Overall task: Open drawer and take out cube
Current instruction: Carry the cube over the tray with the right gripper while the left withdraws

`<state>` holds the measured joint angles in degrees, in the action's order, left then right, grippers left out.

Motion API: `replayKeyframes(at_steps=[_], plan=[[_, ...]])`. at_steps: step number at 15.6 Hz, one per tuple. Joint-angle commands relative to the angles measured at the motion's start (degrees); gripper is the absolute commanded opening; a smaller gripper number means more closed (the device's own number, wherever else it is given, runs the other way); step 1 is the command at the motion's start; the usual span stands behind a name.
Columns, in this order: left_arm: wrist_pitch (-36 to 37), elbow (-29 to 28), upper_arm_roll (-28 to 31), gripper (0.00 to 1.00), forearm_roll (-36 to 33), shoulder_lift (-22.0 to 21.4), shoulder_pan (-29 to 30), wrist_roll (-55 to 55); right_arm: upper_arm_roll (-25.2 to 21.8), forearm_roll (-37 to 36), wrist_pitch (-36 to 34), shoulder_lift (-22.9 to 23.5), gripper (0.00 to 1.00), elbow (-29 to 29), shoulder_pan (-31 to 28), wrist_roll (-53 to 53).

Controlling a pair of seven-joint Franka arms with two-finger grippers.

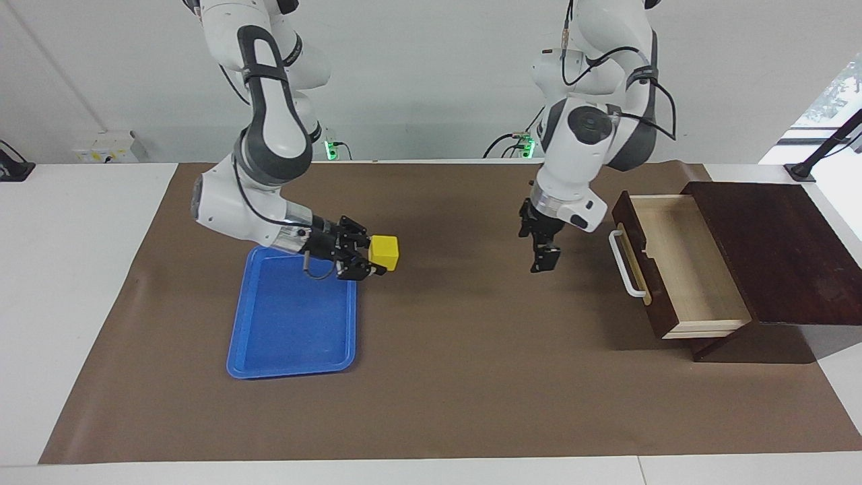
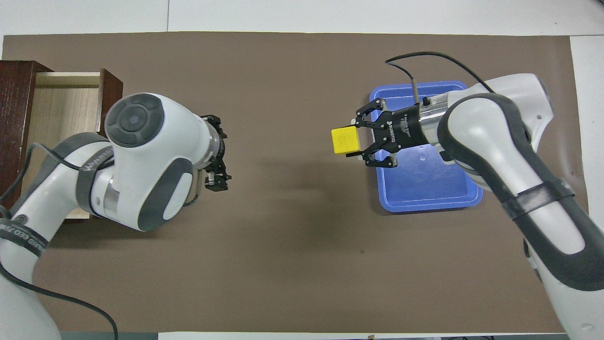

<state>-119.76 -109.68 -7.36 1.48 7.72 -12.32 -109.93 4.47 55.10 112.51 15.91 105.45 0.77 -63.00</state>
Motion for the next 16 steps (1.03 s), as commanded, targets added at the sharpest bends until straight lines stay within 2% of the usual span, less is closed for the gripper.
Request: replayKeyframes(at_steps=[1,4,6,11,16], plan=[[0.0,-3.5,-0.7,1.00,-3.4,-2.4,6.1,7.1,0.6,-0.6,-1.6,2.9,0.00,-0.6,-5.5,1.1],[-0.1,-4.3,-0.7,1.00,-3.8,-2.7,12.0,18.7,0.5,-4.6,-2.4,4.5,0.00,0.0,-8.0,3.2],[-0.6,-4.2,-0.7,1.00,-6.7,-2.6,15.6,24.2,0.4,-4.7,-2.6,6.0,0.00,1.2,-11.5,6.5],[-2.8,-3.4,-0.7,1.00,-11.8,-2.0,21.5,30.6,-0.3,-5.3,-1.5,6.9,0.00,5.5,-13.3,12.1],[-2.9,-3.2,-0.9,1.00,-11.8,-1.9,24.4,34.6,-0.4,-6.1,1.0,6.9,0.00,8.2,-13.3,16.9]])
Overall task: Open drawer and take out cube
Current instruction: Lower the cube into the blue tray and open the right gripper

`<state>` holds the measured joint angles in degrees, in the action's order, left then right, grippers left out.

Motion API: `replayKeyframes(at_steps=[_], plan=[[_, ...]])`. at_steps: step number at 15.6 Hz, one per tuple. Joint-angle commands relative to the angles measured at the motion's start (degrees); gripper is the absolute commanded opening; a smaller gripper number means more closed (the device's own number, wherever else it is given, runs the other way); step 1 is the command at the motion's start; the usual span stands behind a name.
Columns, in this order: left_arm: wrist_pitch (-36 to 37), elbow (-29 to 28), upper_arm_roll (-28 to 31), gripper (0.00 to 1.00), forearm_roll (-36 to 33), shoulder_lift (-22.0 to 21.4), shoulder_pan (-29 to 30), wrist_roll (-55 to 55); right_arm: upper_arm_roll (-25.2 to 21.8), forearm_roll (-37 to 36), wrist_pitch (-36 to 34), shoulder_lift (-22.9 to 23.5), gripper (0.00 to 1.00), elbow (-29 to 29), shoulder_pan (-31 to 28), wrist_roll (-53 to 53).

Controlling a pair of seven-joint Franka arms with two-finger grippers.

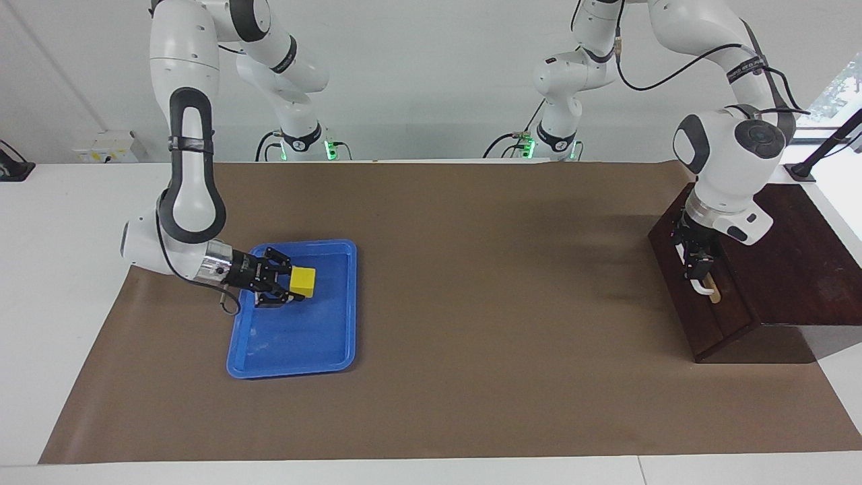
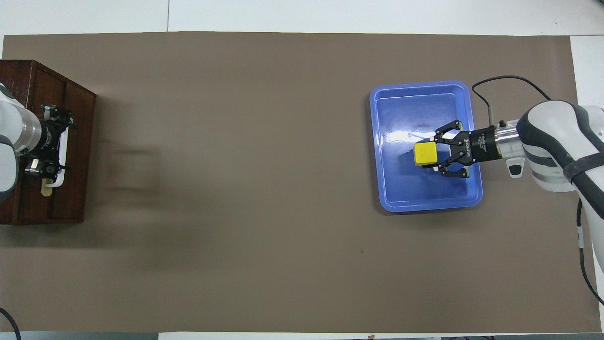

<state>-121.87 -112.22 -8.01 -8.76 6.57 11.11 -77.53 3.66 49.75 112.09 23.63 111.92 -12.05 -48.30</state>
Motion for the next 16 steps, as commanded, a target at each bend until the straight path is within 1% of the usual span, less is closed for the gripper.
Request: replayKeyframes(at_steps=[1,3,5,6,8,9,10,11,13,16], plan=[[-0.6,-0.5,-0.2,1.00,-1.5,-0.7,0.6,2.7,0.4,-0.8,2.1,-0.8,0.00,1.7,-0.5,2.2],[1.2,-0.5,-0.5,1.00,-1.3,-1.6,0.2,2.7,0.4,-0.8,2.4,0.4,0.00,1.5,-0.5,2.9],[4.3,-0.1,-0.9,1.00,-0.4,-2.7,-2.4,3.2,0.4,-0.9,3.0,0.7,0.00,1.5,-0.6,3.2],[4.7,0.7,-1.0,1.00,0.0,-3.5,-4.2,3.0,0.4,-0.9,3.2,0.7,0.00,1.5,-0.4,3.3],[9.5,3.0,-1.1,1.00,2.0,-5.1,-5.0,3.9,0.4,-1.3,4.1,0.8,0.00,1.5,0.0,3.7],[12.5,5.2,-1.3,1.00,4.9,-5.5,-5.0,7.1,0.4,-2.1,4.5,0.8,0.00,1.6,0.1,3.7],[15.8,7.3,-1.3,1.00,7.5,-5.9,-5.0,13.3,0.4,-2.4,4.7,0.9,0.00,1.7,0.1,3.7],[19.0,9.6,-1.3,1.00,8.4,-6.1,-5.0,20.9,0.4,-2.8,4.8,0.9,0.05,1.7,0.0,3.7],[25.4,14.6,-1.2,1.00,8.4,-5.7,-5.6,32.6,0.4,-5.5,4.6,0.9,1.00,1.6,-0.4,4.2],[32.5,18.6,-1.1,1.00,8.2,-5.5,-7.1,46.1,0.4,-6.1,4.2,0.9,1.00,1.5,-0.7,4.8]])
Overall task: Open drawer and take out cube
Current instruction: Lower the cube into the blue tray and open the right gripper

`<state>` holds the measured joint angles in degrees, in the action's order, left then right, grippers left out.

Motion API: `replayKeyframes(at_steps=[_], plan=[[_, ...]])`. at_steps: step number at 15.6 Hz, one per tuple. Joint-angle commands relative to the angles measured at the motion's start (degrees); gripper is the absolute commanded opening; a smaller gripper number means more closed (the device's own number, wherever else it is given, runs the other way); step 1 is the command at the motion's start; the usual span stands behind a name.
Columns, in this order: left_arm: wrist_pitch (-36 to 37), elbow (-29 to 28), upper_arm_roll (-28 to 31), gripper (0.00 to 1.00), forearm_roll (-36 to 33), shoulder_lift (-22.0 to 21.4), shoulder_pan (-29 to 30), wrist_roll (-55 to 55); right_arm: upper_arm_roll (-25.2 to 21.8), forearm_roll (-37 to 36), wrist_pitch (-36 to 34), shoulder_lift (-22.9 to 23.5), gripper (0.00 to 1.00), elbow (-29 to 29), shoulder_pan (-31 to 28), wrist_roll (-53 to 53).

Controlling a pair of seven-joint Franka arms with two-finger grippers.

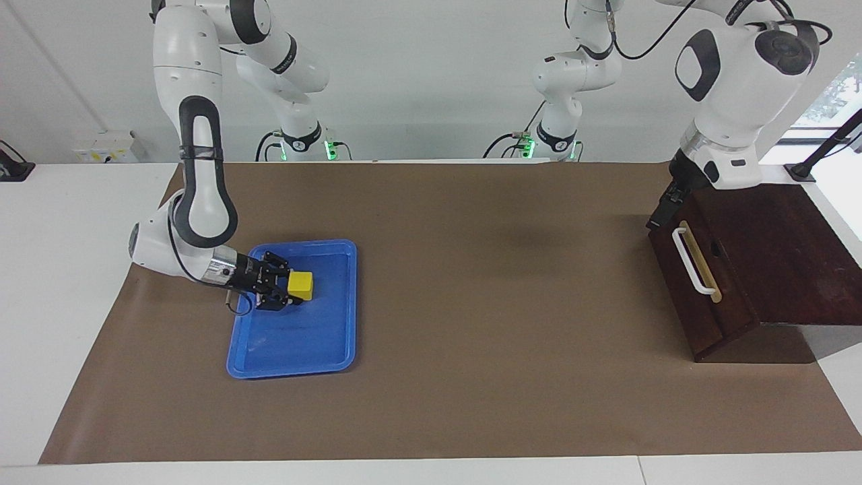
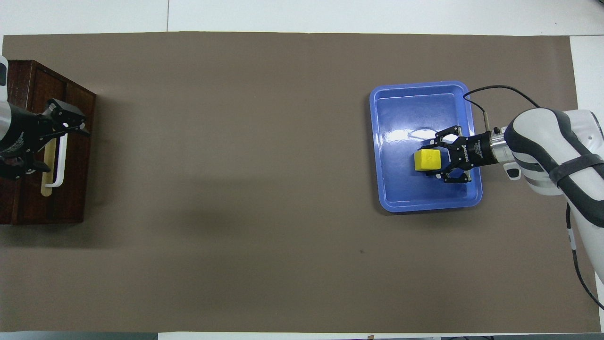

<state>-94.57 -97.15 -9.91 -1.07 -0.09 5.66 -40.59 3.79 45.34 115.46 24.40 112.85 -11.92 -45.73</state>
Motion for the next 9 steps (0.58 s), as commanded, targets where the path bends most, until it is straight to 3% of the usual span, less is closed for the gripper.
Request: replayKeyframes(at_steps=[1,7,9], plan=[[6.4,3.6,0.7,1.00,0.5,1.1,-1.7,13.3,0.3,-1.7,0.6,0.1,1.00,0.5,-0.9,2.1],[12.0,4.3,1.6,1.00,0.2,3.0,-3.7,35.9,0.3,-1.7,-1.8,0.0,1.00,-1.1,-1.0,0.5],[11.9,4.3,1.7,1.00,0.3,3.3,-4.7,36.8,0.3,-1.7,-5.5,-0.1,1.00,-4.2,-1.0,-3.4]])
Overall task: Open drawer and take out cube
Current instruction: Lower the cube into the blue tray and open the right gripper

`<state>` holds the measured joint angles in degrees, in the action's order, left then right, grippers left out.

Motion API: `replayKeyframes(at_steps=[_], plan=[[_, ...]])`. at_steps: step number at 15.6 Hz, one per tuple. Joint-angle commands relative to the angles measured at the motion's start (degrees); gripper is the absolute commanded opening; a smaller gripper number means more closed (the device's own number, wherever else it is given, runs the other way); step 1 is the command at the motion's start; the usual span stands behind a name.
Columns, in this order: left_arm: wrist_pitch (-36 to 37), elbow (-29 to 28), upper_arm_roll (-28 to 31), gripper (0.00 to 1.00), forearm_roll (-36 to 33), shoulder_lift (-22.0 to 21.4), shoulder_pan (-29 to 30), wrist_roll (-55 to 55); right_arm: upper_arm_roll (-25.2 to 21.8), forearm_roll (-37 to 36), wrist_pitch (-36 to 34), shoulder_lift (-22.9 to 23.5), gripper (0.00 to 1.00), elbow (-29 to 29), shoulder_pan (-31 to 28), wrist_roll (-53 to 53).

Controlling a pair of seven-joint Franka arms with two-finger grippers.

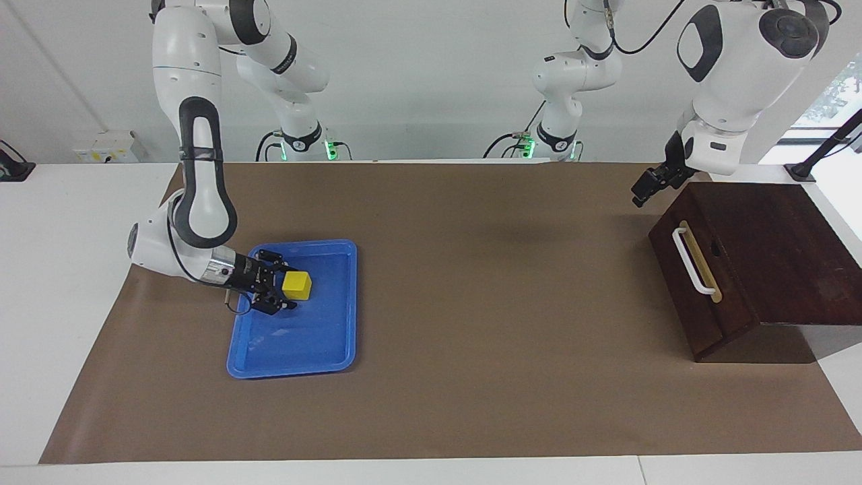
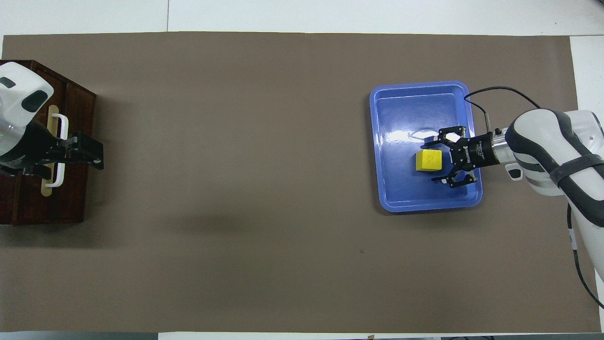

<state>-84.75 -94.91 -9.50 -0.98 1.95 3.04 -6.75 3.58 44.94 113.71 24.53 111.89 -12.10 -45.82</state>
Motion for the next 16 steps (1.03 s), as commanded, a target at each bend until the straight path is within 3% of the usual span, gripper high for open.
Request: replayKeyframes(at_steps=[1,5,10,13,16], plan=[[2.0,2.2,2.0,1.00,0.2,1.2,-2.8,3.0,0.5,-1.3,-6.2,-0.4,1.00,-5.3,-0.8,-5.6],[2.7,3.2,2.0,1.00,0.3,2.1,-4.5,2.7,0.1,-2.5,-11.0,-3.3,1.00,-10.0,-0.4,-11.7],[3.2,4.4,4.2,1.00,0.5,0.3,-6.6,2.6,0.6,-14.3,-13.8,-13.0,1.00,-13.3,2.8,-11.2],[3.3,4.5,4.2,1.00,0.6,-0.2,-6.3,2.6,0.8,-22.1,-20.3,-14.0,1.00,-19.4,4.8,-2.3],[6.7,4.6,4.2,1.00,0.6,-0.6,-5.8,3.4,1.2,-30.7,-22.5,-18.2,1.00,-20.3,5.2,12.2]])
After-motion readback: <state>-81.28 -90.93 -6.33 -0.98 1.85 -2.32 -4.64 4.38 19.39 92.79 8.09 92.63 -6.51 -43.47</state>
